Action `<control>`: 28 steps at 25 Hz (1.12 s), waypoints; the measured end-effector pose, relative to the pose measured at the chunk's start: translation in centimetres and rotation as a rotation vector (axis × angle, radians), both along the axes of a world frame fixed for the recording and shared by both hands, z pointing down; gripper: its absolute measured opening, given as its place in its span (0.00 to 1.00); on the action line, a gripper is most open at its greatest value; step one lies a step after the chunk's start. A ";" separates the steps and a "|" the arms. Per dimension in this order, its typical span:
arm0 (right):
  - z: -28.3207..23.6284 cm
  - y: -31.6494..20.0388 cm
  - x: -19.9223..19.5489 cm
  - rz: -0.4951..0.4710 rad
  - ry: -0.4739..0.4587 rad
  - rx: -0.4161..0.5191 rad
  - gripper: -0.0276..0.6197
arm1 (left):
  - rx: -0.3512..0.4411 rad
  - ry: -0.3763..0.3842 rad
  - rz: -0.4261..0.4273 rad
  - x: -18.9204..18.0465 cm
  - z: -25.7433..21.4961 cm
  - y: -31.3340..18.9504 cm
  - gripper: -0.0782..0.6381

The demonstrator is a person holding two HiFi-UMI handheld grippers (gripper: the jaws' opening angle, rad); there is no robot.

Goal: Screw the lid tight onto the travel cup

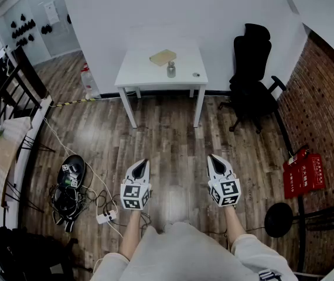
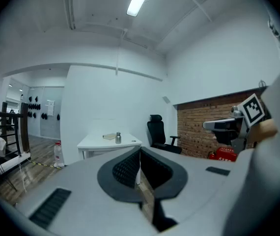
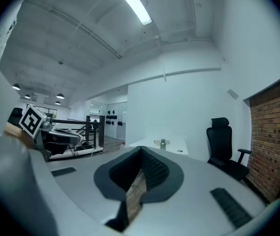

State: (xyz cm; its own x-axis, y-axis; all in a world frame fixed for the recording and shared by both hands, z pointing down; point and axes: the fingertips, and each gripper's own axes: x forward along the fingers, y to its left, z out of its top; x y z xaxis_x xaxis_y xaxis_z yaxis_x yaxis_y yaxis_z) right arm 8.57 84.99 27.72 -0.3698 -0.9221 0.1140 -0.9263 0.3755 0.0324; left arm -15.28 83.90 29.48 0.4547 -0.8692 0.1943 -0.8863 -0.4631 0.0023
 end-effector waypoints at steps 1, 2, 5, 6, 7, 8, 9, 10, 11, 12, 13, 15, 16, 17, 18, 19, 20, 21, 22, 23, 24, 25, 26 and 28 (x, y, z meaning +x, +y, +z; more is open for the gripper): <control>0.1 -0.1 0.3 -0.003 0.003 0.001 0.04 | 0.001 0.002 -0.002 0.3 0.1 0.0 0.12; 0.1 -0.2 0.5 -0.007 0.006 0.002 0.04 | 0.002 0.003 -0.004 0.6 0.3 -0.1 0.12; 0.5 -0.2 0.9 -0.013 0.008 -0.001 0.04 | -0.001 0.003 -0.007 1.1 0.6 -0.1 0.12; 0.6 -0.2 1.1 -0.014 0.008 -0.003 0.04 | -0.002 0.003 -0.007 1.3 0.6 -0.2 0.12; 0.7 -0.2 1.2 -0.014 0.008 -0.005 0.04 | -0.003 0.002 -0.007 1.4 0.7 -0.2 0.12; 0.8 -0.2 1.3 -0.013 0.006 -0.006 0.04 | -0.004 0.002 -0.008 1.5 0.7 -0.2 0.12; 0.8 -0.2 1.5 -0.014 0.003 -0.005 0.04 | -0.005 0.001 -0.009 1.7 0.7 -0.3 0.12; 0.7 -0.3 1.8 -0.015 -0.003 -0.003 0.04 | -0.006 0.001 -0.011 1.9 0.7 -0.3 0.12; 0.7 -0.3 2.0 -0.017 -0.010 -0.001 0.04 | -0.007 0.000 -0.013 2.1 0.7 -0.3 0.12; 0.7 -0.4 2.4 -0.020 -0.015 0.001 0.04 | -0.008 0.000 -0.014 2.5 0.7 -0.4 0.12; 0.7 -0.4 2.7 -0.024 -0.020 0.003 0.04 | -0.009 -0.002 -0.015 2.8 0.7 -0.4 0.12; 0.9 -0.4 3.3 -0.037 -0.033 0.006 0.04 | -0.011 -0.005 -0.018 3.6 1.0 -0.3 0.12; 1.1 -0.4 3.5 -0.044 -0.037 0.007 0.04 | -0.012 -0.006 -0.020 4.0 1.1 -0.3 0.12; 1.2 -0.4 3.7 -0.049 -0.037 0.007 0.04 | -0.014 -0.007 -0.021 4.3 1.3 -0.2 0.12; 1.4 -0.5 3.9 -0.053 -0.035 0.005 0.04 | -0.016 -0.008 -0.023 4.5 1.5 -0.2 0.12; 1.7 -0.6 4.1 -0.057 -0.031 0.003 0.04 | -0.019 -0.009 -0.025 4.7 1.8 -0.2 0.12; 1.9 -0.7 4.2 -0.058 -0.027 0.001 0.04 | -0.024 -0.010 -0.028 4.9 2.0 -0.3 0.12; 2.1 -0.9 4.4 -0.059 -0.021 -0.002 0.04 | -0.028 -0.010 -0.030 5.1 2.3 -0.4 0.12; 2.4 -1.2 4.5 -0.060 -0.018 -0.006 0.04 | -0.032 -0.010 -0.032 5.3 2.5 -0.6 0.12; 2.6 -1.5 4.6 -0.062 -0.015 -0.011 0.04 | -0.035 -0.009 -0.033 5.4 2.7 -0.9 0.12; 2.8 -1.9 4.7 -0.064 -0.013 -0.015 0.04 | -0.037 -0.008 -0.033 5.6 2.9 -1.3 0.12; 3.0 -2.4 4.7 -0.066 -0.010 -0.018 0.04 | -0.039 -0.009 -0.033 5.7 3.0 -1.8 0.12; 3.2 -3.0 4.8 -0.067 -0.006 -0.020 0.04 | -0.040 -0.009 -0.034 5.8 3.1 -2.3 0.12; 3.4 -4.4 5.0 -0.068 0.001 -0.022 0.04 | -0.041 -0.010 -0.035 6.1 3.3 -3.6 0.12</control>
